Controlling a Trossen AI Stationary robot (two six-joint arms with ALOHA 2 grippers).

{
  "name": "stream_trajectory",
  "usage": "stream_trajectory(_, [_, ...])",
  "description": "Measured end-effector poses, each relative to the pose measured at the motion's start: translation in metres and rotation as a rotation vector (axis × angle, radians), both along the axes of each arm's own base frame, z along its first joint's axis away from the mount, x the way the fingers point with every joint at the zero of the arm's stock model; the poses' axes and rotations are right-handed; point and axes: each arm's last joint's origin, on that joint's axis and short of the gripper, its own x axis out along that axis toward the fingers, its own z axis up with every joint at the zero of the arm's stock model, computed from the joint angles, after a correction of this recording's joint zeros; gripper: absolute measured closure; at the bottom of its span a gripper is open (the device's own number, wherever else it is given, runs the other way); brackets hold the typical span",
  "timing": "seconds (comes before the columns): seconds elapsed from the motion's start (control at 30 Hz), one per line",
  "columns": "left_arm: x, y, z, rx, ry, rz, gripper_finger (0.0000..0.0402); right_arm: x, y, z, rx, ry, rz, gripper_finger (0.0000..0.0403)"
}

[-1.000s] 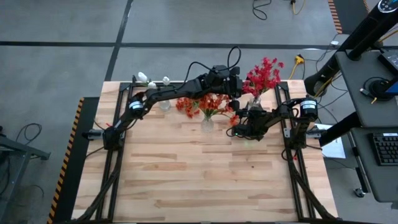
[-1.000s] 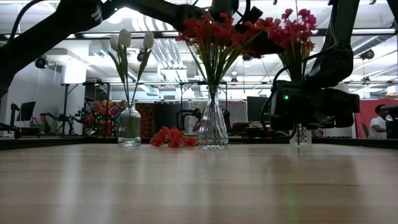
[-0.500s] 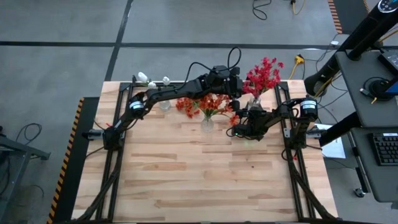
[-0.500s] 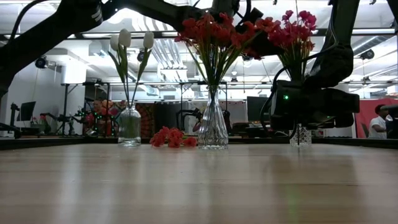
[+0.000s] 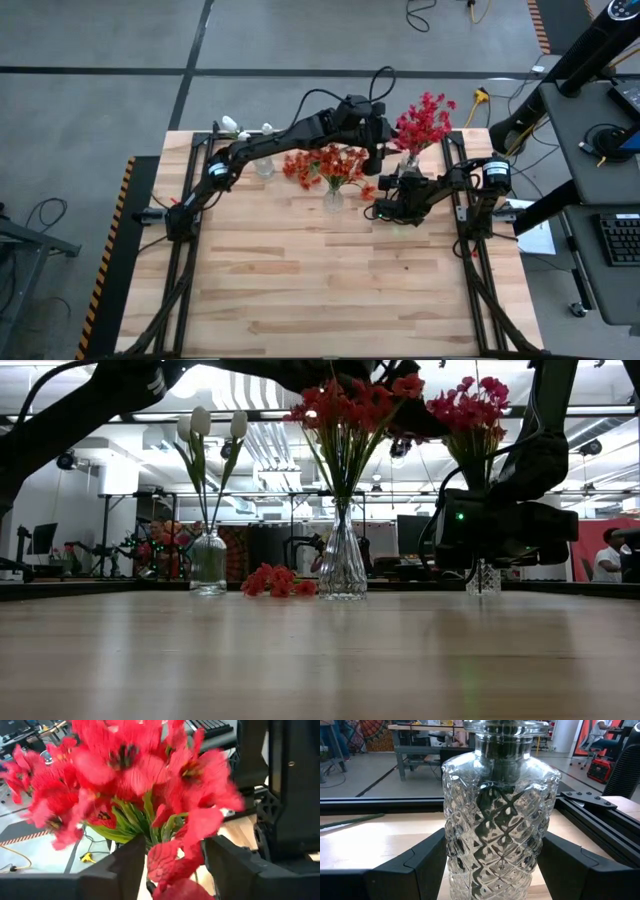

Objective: Sort flowers into vase by color
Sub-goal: Put the red flowers into the top right transparent vase

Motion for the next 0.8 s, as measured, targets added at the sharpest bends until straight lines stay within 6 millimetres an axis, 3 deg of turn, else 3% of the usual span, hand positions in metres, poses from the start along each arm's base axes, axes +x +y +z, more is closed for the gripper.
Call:
stream_trajectory(0.27, [-0.015, -0.004, 0.023, 0.042, 0.036, -0.017, 0.0159, 0.000, 0.000, 0.000, 0.002, 0.010, 0.001, 0.0137])
stream_trajectory(0.8, [-0.058, -0.011, 0.078, 0.103, 0.033, 0.020, 0.0155, 0.000, 0.000, 0.001, 0.010, 0.019, 0.006, 0.0079])
